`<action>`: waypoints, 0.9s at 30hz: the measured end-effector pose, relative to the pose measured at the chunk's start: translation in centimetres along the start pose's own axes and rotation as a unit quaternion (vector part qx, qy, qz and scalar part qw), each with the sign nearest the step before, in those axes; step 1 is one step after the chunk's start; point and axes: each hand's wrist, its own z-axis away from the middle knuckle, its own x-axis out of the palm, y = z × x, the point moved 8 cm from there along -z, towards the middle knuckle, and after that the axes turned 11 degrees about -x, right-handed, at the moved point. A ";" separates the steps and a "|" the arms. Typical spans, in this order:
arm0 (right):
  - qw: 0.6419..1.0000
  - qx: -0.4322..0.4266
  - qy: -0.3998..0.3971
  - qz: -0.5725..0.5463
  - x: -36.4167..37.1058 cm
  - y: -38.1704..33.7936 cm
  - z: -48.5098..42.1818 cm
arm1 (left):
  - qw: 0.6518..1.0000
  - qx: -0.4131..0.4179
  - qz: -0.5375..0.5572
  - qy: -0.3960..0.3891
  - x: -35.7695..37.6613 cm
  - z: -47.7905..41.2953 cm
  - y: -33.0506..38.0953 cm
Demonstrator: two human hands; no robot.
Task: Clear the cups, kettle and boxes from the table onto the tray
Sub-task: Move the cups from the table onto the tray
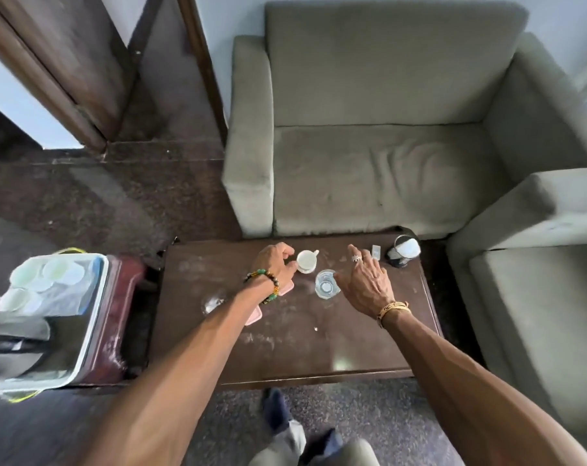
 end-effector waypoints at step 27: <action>0.988 0.056 -0.081 -0.117 13.8 9.2 -21.3 | 0.988 -0.144 0.051 -0.032 15.1 -17.3 -8.0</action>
